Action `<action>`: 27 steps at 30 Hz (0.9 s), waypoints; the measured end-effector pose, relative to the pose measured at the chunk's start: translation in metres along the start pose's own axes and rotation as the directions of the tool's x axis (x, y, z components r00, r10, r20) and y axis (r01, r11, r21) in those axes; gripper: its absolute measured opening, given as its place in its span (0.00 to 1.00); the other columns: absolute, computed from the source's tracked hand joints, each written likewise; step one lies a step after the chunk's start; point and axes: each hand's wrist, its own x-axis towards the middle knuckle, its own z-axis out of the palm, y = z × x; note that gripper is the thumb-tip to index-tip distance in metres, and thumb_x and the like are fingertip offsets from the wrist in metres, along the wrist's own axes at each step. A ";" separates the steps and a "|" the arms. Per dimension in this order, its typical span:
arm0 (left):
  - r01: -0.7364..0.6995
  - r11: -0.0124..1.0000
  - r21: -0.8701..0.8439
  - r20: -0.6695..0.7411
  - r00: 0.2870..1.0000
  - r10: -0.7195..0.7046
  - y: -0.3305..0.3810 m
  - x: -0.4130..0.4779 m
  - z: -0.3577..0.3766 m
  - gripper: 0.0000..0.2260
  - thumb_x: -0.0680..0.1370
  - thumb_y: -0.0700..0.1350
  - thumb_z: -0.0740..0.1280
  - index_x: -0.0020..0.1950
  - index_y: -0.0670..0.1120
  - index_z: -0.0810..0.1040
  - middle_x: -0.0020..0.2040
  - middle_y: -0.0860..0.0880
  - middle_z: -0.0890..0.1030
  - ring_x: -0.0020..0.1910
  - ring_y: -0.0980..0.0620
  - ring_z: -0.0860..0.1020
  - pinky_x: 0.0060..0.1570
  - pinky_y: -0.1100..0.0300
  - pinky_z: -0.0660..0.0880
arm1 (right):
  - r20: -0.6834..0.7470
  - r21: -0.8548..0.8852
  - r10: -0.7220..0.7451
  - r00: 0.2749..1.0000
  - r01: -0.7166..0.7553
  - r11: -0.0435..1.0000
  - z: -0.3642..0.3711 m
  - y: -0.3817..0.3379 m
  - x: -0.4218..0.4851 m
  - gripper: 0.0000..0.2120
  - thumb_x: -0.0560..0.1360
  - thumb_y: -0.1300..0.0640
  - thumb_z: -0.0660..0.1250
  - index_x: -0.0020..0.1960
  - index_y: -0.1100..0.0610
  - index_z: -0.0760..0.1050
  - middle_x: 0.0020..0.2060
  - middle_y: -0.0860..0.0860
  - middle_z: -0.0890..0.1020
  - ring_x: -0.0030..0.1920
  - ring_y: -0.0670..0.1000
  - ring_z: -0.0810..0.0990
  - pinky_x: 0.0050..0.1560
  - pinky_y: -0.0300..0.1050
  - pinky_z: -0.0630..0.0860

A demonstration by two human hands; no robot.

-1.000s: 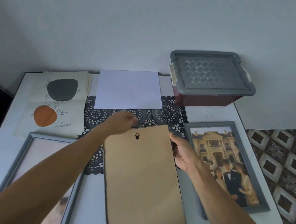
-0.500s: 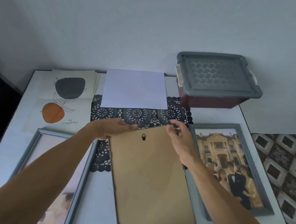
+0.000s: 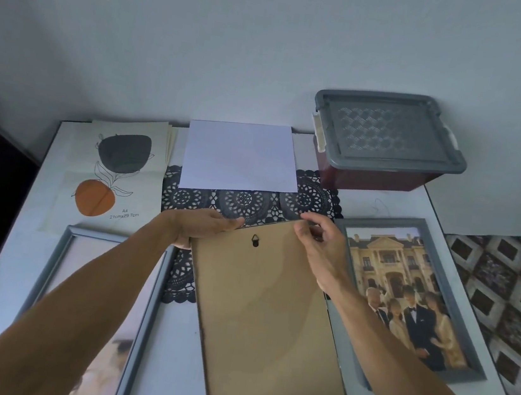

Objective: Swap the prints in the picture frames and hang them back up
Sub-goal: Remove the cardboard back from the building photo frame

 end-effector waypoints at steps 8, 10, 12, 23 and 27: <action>-0.006 0.995 -0.102 -0.111 0.994 -0.005 -0.009 0.005 -0.013 0.24 0.75 0.61 0.69 0.57 0.41 0.80 0.48 0.45 0.84 0.46 0.49 0.83 0.46 0.53 0.80 | -0.087 0.046 0.092 0.992 -0.088 0.995 -0.012 -0.001 0.013 0.07 0.77 0.58 0.71 0.55 0.52 0.79 0.46 0.53 0.82 0.45 0.48 0.79 0.46 0.38 0.77; -0.015 0.989 -0.148 -0.128 0.992 -0.004 -0.015 0.004 -0.016 0.24 0.72 0.61 0.70 0.55 0.42 0.80 0.45 0.45 0.83 0.44 0.49 0.82 0.45 0.53 0.80 | -0.091 -0.062 0.143 0.986 -0.149 0.987 -0.012 -0.003 0.015 0.07 0.78 0.56 0.70 0.56 0.52 0.77 0.47 0.50 0.81 0.44 0.47 0.79 0.44 0.37 0.76; -0.054 0.980 -0.191 -0.142 0.989 0.027 -0.021 0.002 -0.013 0.21 0.73 0.59 0.69 0.54 0.42 0.80 0.46 0.45 0.82 0.45 0.48 0.81 0.49 0.52 0.80 | -0.072 -0.303 0.089 0.993 -0.107 0.947 -0.009 -0.008 0.016 0.08 0.78 0.51 0.69 0.55 0.53 0.77 0.46 0.46 0.81 0.44 0.42 0.78 0.43 0.36 0.75; -0.203 0.888 -0.413 -0.201 0.971 0.128 -0.027 0.000 0.014 0.24 0.74 0.61 0.69 0.56 0.41 0.81 0.48 0.45 0.83 0.44 0.49 0.81 0.48 0.54 0.78 | 0.510 -0.726 -0.054 0.858 0.464 0.508 0.036 -0.051 0.035 0.15 0.81 0.44 0.59 0.47 0.50 0.80 0.34 0.41 0.79 0.42 0.49 0.79 0.59 0.55 0.73; -0.301 0.812 -0.500 -0.280 0.944 0.177 -0.031 0.003 0.026 0.23 0.79 0.55 0.66 0.61 0.36 0.80 0.56 0.39 0.83 0.51 0.45 0.82 0.55 0.48 0.80 | 0.445 -0.704 0.110 0.889 0.272 0.656 0.040 -0.058 0.041 0.18 0.78 0.46 0.63 0.33 0.53 0.73 0.29 0.45 0.78 0.36 0.50 0.78 0.43 0.48 0.73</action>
